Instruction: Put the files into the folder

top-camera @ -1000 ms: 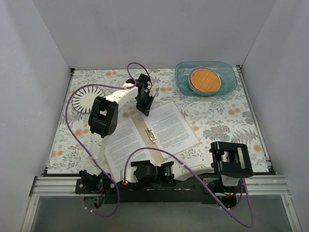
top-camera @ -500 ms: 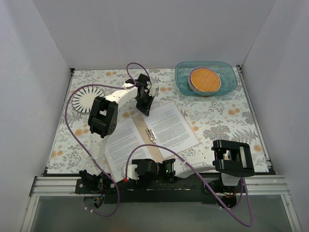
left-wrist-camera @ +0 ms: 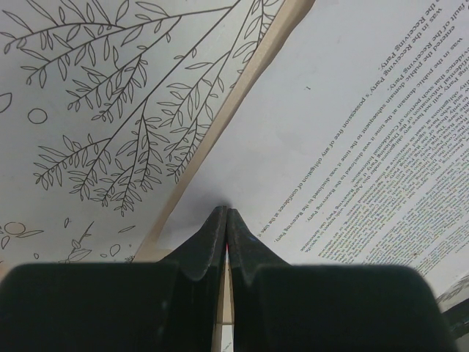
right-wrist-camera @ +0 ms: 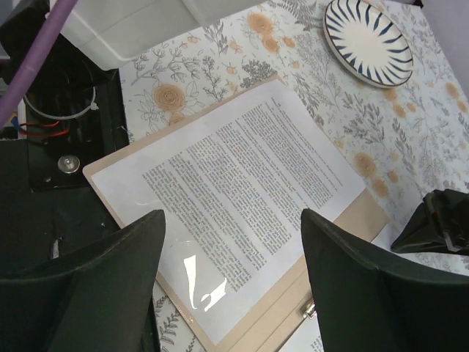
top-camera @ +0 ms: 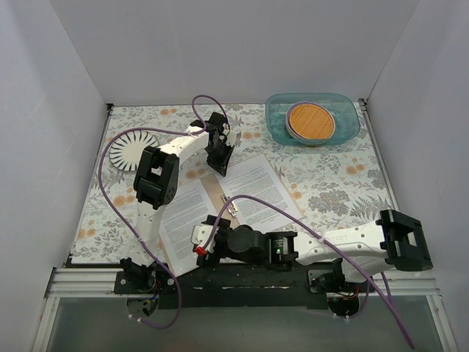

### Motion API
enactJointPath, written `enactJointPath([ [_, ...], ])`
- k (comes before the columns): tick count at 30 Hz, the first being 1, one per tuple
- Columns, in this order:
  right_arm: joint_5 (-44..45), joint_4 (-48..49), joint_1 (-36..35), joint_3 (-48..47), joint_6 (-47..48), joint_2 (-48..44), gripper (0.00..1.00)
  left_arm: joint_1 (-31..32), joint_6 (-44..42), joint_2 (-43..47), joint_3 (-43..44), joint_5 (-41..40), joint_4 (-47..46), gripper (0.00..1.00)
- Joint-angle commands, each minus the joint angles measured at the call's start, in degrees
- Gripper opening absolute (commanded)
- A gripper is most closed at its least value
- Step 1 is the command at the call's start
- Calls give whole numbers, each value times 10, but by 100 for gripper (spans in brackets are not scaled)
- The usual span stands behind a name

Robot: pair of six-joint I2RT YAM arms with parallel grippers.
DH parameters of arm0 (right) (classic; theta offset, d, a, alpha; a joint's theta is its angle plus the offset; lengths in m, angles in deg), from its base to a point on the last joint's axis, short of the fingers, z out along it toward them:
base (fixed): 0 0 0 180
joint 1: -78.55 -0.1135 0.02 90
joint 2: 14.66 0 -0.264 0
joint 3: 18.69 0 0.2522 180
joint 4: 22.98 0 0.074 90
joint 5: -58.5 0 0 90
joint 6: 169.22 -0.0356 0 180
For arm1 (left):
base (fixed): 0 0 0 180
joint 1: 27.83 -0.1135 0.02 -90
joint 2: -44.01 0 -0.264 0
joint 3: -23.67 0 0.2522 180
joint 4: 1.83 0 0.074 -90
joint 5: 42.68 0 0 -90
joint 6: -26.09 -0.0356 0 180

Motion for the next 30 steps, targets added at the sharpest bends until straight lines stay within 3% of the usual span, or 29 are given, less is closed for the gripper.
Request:
enactJointPath([
  [1,13,12,-3,16,-28,62,83,3,-8,-2,-23,-13,-8,0],
  [12,1,53,-2,46,-29,150,80,3,-6,-9,-9,-7,-2,0],
  [30,-27,62,-1,47,-43,204,79,3,-3,-12,-12,-4,-5,0],
])
